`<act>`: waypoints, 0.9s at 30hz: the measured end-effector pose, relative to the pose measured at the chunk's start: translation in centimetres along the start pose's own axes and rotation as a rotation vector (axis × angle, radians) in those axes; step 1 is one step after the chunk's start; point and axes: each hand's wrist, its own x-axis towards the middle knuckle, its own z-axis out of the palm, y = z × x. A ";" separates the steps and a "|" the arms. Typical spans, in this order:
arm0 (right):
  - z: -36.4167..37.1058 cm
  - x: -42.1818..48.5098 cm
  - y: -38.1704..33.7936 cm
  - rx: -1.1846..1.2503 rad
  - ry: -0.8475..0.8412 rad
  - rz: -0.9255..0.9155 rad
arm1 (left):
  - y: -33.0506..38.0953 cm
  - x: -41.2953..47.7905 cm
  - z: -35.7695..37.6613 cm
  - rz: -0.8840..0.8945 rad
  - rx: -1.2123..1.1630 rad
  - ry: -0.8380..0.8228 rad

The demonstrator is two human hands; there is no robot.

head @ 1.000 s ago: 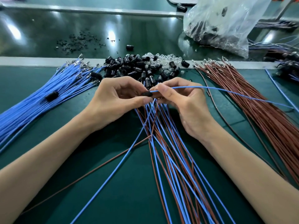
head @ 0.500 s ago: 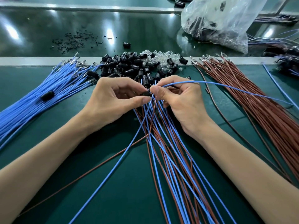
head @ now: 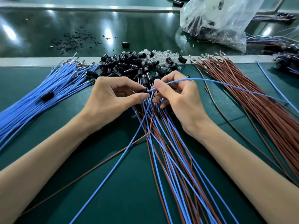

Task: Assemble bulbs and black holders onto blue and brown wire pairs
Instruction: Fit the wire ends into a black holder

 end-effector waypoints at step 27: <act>0.3 0.0 0.0 -0.053 -0.051 -0.030 | 0.0 -0.1 -0.1 -0.021 -0.041 -0.043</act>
